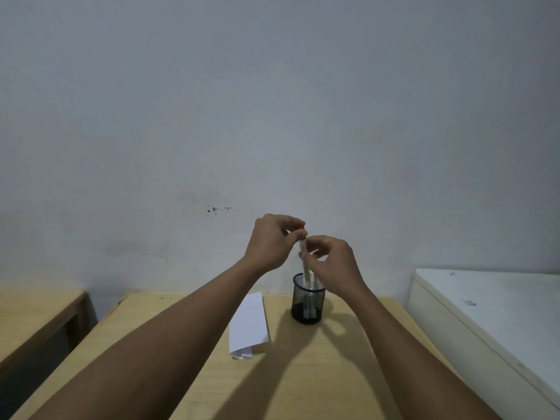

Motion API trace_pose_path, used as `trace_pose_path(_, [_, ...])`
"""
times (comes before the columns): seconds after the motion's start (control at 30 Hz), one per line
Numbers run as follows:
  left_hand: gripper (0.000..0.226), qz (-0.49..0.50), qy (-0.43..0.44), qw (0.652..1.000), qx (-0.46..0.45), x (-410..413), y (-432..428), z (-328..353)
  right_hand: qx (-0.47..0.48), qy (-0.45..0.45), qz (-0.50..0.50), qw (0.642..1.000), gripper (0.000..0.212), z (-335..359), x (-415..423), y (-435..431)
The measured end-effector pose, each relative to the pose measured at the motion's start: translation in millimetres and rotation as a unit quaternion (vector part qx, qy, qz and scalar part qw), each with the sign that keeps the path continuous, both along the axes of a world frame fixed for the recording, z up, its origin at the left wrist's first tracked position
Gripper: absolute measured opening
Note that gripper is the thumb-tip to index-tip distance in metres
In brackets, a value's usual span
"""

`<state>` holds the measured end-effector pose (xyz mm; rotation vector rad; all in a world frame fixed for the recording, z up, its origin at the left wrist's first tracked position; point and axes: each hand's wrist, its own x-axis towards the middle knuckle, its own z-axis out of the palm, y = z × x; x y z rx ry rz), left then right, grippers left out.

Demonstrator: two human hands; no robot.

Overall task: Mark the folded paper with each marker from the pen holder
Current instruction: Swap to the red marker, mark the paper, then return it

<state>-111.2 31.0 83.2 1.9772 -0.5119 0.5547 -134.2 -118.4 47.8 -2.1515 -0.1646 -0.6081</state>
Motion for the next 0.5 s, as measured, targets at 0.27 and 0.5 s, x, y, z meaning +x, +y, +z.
trace_pose_path(0.27, [0.036, 0.026, 0.036, 0.983, 0.176, 43.2, 1.8, -54.8, 0.023, 0.019, -0.038, 0.999, 0.043, -13.3, 50.1, -24.1])
trace_pose_path(0.5, [0.043, -0.023, 0.029, 0.911, 0.41, 60.5, -1.2, -101.4, -0.071, 0.07, -0.011, 0.995, 0.058, -46.8, 91.8, -23.6])
